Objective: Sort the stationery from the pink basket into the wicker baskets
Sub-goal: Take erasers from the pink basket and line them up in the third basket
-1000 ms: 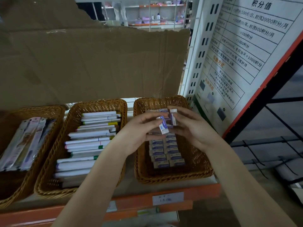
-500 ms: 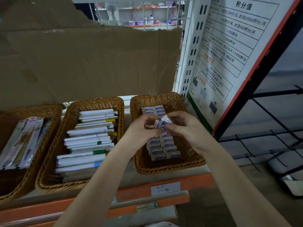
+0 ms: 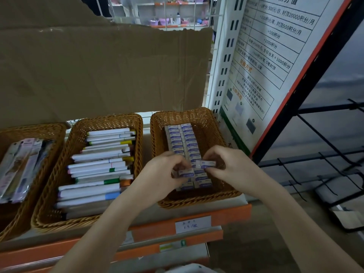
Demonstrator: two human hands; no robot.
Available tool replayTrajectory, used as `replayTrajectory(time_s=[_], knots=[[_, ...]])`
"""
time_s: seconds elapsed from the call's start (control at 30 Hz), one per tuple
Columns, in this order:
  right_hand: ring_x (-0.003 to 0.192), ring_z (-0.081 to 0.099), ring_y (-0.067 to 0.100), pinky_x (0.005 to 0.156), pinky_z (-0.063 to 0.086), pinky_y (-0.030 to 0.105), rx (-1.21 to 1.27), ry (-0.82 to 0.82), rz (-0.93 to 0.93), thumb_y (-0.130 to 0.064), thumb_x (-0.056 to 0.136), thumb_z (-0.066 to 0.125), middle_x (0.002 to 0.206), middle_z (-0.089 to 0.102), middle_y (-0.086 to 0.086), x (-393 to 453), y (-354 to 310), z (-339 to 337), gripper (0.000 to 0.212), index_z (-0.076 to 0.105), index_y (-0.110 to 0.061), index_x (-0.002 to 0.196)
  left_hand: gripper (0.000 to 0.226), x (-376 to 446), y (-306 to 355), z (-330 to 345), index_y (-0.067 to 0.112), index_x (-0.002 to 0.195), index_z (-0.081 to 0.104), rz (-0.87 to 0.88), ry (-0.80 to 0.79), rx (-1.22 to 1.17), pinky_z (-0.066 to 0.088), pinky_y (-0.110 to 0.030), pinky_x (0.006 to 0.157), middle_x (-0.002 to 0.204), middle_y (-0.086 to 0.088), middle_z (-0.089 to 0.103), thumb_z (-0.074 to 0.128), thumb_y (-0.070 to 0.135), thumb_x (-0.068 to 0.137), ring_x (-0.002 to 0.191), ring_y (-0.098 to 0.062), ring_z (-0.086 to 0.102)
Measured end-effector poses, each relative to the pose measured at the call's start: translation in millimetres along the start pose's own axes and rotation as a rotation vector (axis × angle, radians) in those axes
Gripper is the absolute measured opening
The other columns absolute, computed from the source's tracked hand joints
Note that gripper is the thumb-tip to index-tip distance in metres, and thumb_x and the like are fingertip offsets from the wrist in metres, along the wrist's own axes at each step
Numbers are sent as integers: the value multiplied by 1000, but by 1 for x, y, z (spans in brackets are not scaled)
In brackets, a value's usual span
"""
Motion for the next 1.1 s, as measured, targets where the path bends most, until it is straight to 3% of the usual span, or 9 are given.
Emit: replayTrajectory(time_s=[0.13,0.23,0.33,0.63,0.73,0.83,0.93,1.1], knots=[[93,54,5,75,43,17,-195,-156,-76,-24,91,60,107,60,-7,-4,0,9,20,59,-20,110,28,2,2,16,29,109,62,28,-190,133,34,-7,67,95,19,47,70,33,82,88,0,48],[93,50,8,77,38,18,-279,-262,-143,-26,91,59,106,54,-3,-4,0,17,23,61,-14,111,28,5,3,28,28,112,62,43,-323,171,30,-6,63,95,18,49,67,28,84,88,-2,49],[94,45,9,77,37,18,-304,-314,-163,-27,90,60,102,46,-5,-1,0,24,25,63,-15,112,35,7,1,37,27,119,59,32,-404,174,32,-11,75,113,10,55,64,23,85,102,-9,51],[97,54,15,80,45,28,-356,-418,-133,-19,89,61,108,56,2,4,5,36,26,60,-13,114,42,11,-3,40,29,125,47,56,-441,170,33,-14,86,131,8,50,64,28,86,114,-8,45],[96,54,15,79,46,29,-357,-423,-137,-19,89,60,108,56,2,4,5,38,27,59,-13,115,34,11,-5,41,33,119,52,63,-451,158,30,-8,78,126,11,50,63,26,87,100,-3,42],[96,54,14,78,46,27,-350,-412,-150,-21,89,60,107,55,0,3,5,38,26,59,-15,114,41,10,-6,45,33,127,49,55,-452,221,37,-19,92,130,10,48,61,24,88,113,-8,44],[93,52,12,72,43,23,-350,-402,-168,-22,88,61,100,50,-5,4,3,38,24,59,-16,111,47,8,-4,47,34,132,46,60,-445,260,38,-27,102,136,10,46,61,22,88,122,-12,43],[84,40,4,64,28,15,-334,-412,-182,-19,88,61,93,37,-11,5,4,41,26,59,-16,113,48,8,-5,45,32,132,47,54,-497,235,34,-20,99,134,11,45,61,22,88,121,-8,42]])
Point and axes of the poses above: each hand's wrist, its own x-axis towards the middle knuckle, its own z-axis out of the palm, y = z × x, the point moved 7 cm from there along x, towards the middle knuckle
